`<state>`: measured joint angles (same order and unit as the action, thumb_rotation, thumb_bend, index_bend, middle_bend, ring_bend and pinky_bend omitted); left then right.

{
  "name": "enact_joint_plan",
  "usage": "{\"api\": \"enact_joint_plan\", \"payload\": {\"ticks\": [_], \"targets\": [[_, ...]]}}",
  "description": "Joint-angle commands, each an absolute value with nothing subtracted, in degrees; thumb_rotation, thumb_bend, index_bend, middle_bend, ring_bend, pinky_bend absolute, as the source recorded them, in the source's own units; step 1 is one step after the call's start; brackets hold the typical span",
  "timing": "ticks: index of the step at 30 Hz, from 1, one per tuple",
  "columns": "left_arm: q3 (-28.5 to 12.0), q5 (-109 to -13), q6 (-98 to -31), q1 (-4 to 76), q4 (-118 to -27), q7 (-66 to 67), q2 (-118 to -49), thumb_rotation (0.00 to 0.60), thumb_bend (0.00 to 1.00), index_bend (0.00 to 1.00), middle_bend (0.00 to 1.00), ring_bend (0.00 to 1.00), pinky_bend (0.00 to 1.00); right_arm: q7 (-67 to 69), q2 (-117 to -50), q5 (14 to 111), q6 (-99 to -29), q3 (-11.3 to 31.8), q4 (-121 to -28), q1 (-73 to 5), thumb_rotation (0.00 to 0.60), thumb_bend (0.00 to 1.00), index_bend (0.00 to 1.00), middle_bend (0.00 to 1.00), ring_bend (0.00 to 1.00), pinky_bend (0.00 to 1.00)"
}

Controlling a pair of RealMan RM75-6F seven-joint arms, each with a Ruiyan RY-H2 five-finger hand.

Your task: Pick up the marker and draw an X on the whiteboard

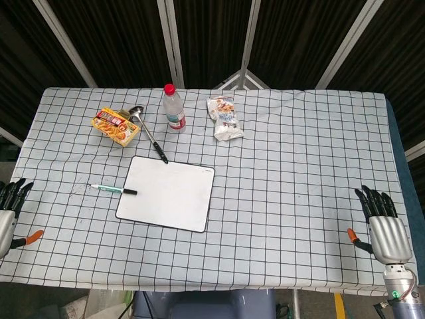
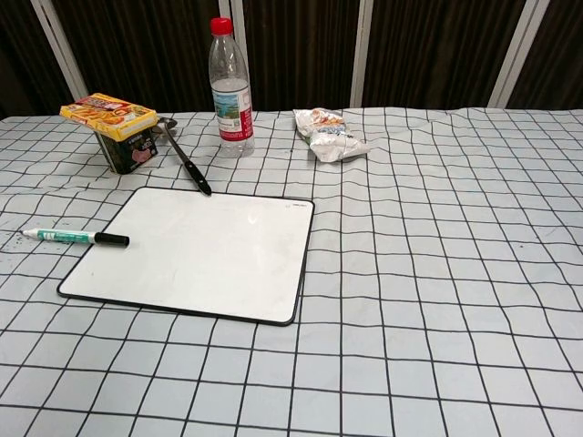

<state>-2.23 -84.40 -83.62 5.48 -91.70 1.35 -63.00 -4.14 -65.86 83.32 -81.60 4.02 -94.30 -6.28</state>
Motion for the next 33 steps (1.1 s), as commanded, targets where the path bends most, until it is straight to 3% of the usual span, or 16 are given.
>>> {"api": "enact_joint_plan", "payload": {"ticks": [1,17,26,33], "targets": [[-2.2,-84.3,-83.6,5.5,-91.7,1.4,-63.0,0.600,0.06,0.00,0.00,0.00,0.00,-4.1,-65.9,83.3,-81.5,4.0,-94.3,-6.3,0.600,0.31,0.00,0.00,0.00,0.00],[-2.6,-82.4,-79.5,7.4,-92.3,3.4,-63.2,0.600,0.07,0.00,0.00,0.00,0.00,-3.8,-66.0,83.4,-82.1,4.1,-94.3,-6.0,0.600,0.31,0.00,0.00,0.00,0.00],[-7.5,-75.7,-70.3,15.1,-92.9,10.4,-65.3,0.600,0.20,0.30,0.01,0.00,0.04,-3.3,-65.9,83.2,-81.7,4.2,-94.4,-6.2,0.600,0.31,0.00,0.00,0.00,0.00],[-10.2,-67.9,-63.3,21.0,-87.0,17.0,-71.9,0.600,0.27,0.42,0.07,0.00,0.07,-3.1,-65.8,83.1,-81.3,4.2,-94.5,-6.4,0.600,0.31,0.00,0.00,0.00,0.00]]}}
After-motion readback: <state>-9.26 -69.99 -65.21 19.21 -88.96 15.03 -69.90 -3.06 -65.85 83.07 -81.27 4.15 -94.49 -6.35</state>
